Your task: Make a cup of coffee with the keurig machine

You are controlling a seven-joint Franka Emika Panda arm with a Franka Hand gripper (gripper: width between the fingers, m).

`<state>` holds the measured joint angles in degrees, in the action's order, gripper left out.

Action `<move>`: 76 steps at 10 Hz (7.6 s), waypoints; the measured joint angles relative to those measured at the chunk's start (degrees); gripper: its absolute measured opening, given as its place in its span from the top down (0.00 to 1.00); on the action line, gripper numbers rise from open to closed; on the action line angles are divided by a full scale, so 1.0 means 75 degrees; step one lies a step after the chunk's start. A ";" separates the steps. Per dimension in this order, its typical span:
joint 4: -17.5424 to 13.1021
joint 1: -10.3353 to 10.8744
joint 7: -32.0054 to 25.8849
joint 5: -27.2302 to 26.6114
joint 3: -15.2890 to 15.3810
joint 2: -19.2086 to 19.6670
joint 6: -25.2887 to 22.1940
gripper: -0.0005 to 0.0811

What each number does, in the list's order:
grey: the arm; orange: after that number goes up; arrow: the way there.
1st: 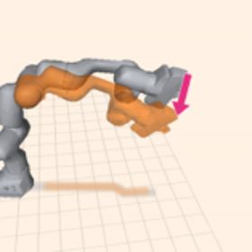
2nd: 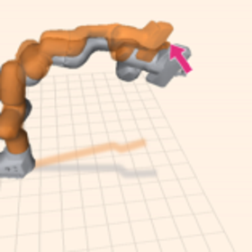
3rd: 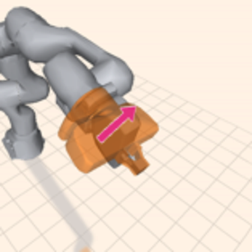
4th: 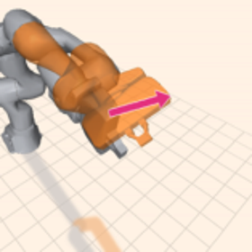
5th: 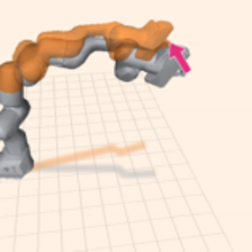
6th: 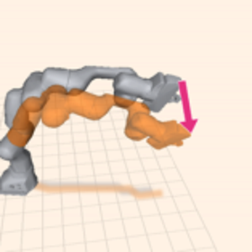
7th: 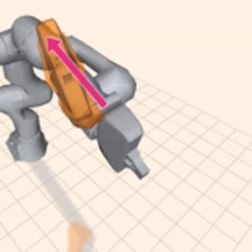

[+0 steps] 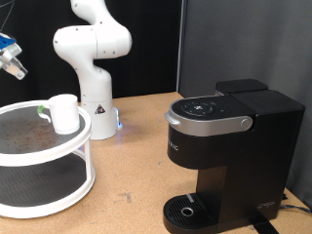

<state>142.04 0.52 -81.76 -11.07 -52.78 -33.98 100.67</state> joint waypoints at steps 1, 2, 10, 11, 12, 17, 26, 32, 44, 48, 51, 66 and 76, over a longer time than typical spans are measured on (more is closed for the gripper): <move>0.0074 0.0098 -0.0019 -0.0191 -0.0146 0.0109 0.0135 0.99; 0.0133 0.0201 -0.0012 -0.0373 -0.0294 0.0238 0.0161 0.76; 0.1010 0.0336 -0.0211 -0.0426 -0.0488 0.0905 0.1039 0.01; 0.1107 0.0336 -0.0239 -0.0432 -0.0490 0.0904 0.1164 0.01; 0.1187 0.0336 -0.0256 -0.0449 -0.0492 0.0904 0.1286 0.01; 0.1356 0.0336 -0.0453 -0.0672 -0.0542 0.0903 0.1485 0.01; 0.1415 0.0120 -0.0197 -0.0578 -0.0372 0.0780 0.1286 0.91; 0.1096 -0.0165 0.0867 -0.0698 0.0347 -0.0283 0.0214 0.91; 0.1584 0.1505 0.2007 -0.3516 0.1338 0.0362 0.3646 0.91; 0.1450 0.1878 0.1999 -0.3630 0.1299 0.0699 0.3764 0.91; 0.1883 0.2291 0.1638 -0.4274 0.1335 0.0925 0.5042 0.91; 0.0598 0.4125 -0.1756 -1.0370 0.1865 0.5587 0.5411 0.91; 0.0198 0.4247 -0.2547 -1.2173 0.3140 0.6564 0.5471 0.91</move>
<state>143.52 32.37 -100.86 -102.37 -29.23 15.24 141.71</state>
